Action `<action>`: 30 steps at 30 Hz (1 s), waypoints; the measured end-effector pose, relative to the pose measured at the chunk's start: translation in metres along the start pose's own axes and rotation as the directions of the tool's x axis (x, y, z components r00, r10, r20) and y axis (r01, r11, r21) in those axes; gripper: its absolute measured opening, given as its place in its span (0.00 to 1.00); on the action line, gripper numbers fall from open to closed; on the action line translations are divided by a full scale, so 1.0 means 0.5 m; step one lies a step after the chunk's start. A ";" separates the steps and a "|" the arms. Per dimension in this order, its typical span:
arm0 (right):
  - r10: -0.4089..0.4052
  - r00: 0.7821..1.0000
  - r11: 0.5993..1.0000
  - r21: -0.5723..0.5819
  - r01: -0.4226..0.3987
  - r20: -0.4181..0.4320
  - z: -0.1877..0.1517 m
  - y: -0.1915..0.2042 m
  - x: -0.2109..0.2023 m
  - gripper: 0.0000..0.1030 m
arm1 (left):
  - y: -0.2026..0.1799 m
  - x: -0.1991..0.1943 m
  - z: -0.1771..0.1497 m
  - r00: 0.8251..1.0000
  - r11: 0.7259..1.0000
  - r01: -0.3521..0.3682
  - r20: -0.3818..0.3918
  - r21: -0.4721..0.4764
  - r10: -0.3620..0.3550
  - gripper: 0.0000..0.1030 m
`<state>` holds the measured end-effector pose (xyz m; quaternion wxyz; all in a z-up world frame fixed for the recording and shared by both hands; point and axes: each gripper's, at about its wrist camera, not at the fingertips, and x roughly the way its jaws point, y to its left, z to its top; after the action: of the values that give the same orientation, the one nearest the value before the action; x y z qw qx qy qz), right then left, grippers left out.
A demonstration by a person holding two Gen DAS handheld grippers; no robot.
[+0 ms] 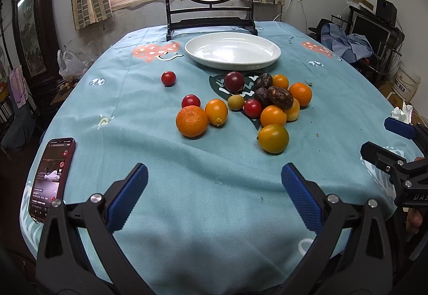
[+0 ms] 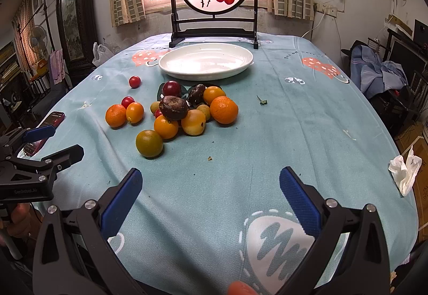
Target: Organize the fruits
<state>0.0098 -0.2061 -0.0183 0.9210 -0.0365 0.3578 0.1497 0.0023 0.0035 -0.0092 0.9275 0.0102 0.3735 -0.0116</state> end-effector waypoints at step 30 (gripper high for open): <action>0.006 1.000 1.000 -0.002 -0.006 -0.008 -0.014 0.004 0.014 0.99 | 0.012 0.017 -0.024 1.000 1.000 -0.005 -0.012 -0.002 0.005 0.98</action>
<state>0.0096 -0.2036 -0.0282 0.9190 -0.0369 0.3616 0.1526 0.0002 0.0099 -0.0239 0.9252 0.0105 0.3792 -0.0087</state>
